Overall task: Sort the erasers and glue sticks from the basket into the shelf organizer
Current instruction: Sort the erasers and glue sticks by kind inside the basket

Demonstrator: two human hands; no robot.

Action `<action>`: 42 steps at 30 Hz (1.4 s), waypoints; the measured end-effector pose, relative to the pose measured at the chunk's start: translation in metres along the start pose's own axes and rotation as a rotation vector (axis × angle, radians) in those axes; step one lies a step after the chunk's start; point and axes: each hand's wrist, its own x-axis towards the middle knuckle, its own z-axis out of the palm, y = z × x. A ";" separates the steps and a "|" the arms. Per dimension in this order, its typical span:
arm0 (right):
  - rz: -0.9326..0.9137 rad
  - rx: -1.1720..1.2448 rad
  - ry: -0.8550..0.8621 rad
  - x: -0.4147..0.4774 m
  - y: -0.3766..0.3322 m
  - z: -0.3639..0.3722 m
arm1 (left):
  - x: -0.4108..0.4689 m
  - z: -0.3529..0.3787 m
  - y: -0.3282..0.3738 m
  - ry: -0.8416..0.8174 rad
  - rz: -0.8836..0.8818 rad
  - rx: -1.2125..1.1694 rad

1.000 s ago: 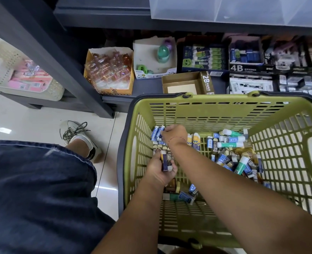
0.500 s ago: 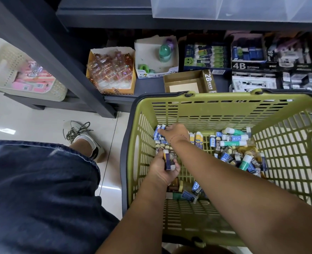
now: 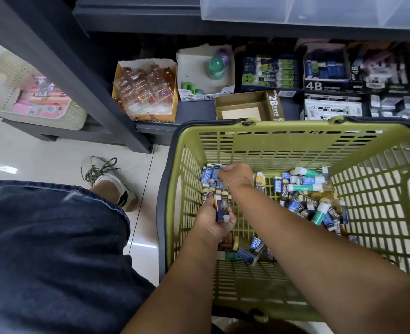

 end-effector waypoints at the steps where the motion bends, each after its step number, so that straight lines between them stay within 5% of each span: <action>1: 0.006 -0.011 0.000 0.000 -0.001 0.000 | -0.001 0.001 0.000 0.002 0.002 0.001; 10: -0.122 -0.039 -0.080 -0.004 -0.003 -0.009 | -0.006 0.003 0.001 0.017 0.029 -0.001; 16: -0.212 -0.097 -0.430 -0.036 0.022 -0.045 | -0.003 0.005 -0.001 0.042 0.106 0.018; 19: -0.229 -0.135 -0.447 -0.049 0.042 -0.040 | -0.005 0.004 -0.004 0.042 0.126 0.077; 28: 0.178 0.455 -0.312 -0.026 0.053 -0.068 | 0.006 0.001 -0.004 0.105 0.148 0.159; 32: 0.098 0.177 0.028 0.014 0.063 -0.104 | 0.008 -0.002 -0.005 0.104 0.129 0.232; 36: -0.004 -0.261 0.083 0.035 0.071 -0.103 | 0.008 -0.001 -0.006 0.078 0.127 0.346; 42: -0.067 -0.487 0.188 0.039 0.069 -0.086 | 0.012 -0.003 -0.006 0.074 0.094 0.375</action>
